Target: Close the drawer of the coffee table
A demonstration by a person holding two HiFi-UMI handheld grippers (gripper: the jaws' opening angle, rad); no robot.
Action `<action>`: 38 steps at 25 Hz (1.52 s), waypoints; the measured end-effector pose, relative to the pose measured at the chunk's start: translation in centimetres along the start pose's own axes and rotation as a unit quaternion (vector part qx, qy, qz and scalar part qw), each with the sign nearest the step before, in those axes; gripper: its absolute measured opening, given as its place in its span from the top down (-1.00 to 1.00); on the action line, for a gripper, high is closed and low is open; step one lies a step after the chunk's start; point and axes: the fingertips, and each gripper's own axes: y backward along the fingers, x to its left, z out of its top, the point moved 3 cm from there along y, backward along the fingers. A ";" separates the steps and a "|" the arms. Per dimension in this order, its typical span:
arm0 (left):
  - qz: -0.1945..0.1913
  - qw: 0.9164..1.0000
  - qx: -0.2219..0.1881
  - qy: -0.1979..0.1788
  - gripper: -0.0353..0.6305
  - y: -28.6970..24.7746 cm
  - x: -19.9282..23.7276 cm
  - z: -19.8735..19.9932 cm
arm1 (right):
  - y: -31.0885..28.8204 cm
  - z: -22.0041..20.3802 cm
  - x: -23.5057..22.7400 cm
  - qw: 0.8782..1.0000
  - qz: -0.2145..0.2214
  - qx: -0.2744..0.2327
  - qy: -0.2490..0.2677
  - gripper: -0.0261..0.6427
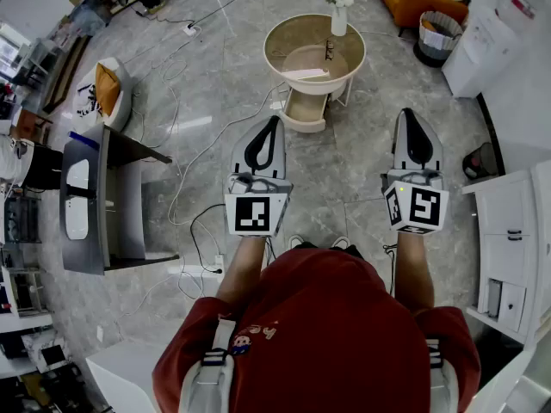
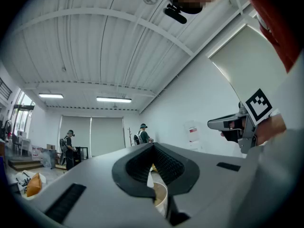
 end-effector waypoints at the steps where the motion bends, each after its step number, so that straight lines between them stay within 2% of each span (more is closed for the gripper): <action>1: -0.001 1.000 -0.004 0.005 0.86 0.2 0.3 0.1 | 0.0 0.0 0.3 1.000 -0.001 0.001 -0.002 0.84; 14: 0.017 1.000 -0.007 0.011 0.86 2.8 4.2 -0.5 | -1.2 -0.7 5.1 1.000 0.016 0.018 -0.003 0.84; 19: 0.027 0.999 0.000 0.017 0.86 4.7 7.2 -1.9 | -1.8 -1.3 8.5 0.999 0.019 0.010 -0.023 0.84; 25: 0.011 1.000 -0.002 0.020 0.86 6.8 9.9 -3.9 | -2.3 -2.4 12.4 0.999 0.002 0.026 -0.026 0.84; 31: -0.002 0.999 0.009 0.032 0.86 6.4 10.2 -5.6 | -2.2 -3.1 12.6 0.999 -0.013 0.036 -0.026 0.84; 38: -0.007 0.999 0.013 0.034 0.86 3.2 10.4 -7.0 | -4.5 -5.0 11.4 0.998 -0.019 0.040 -0.034 0.84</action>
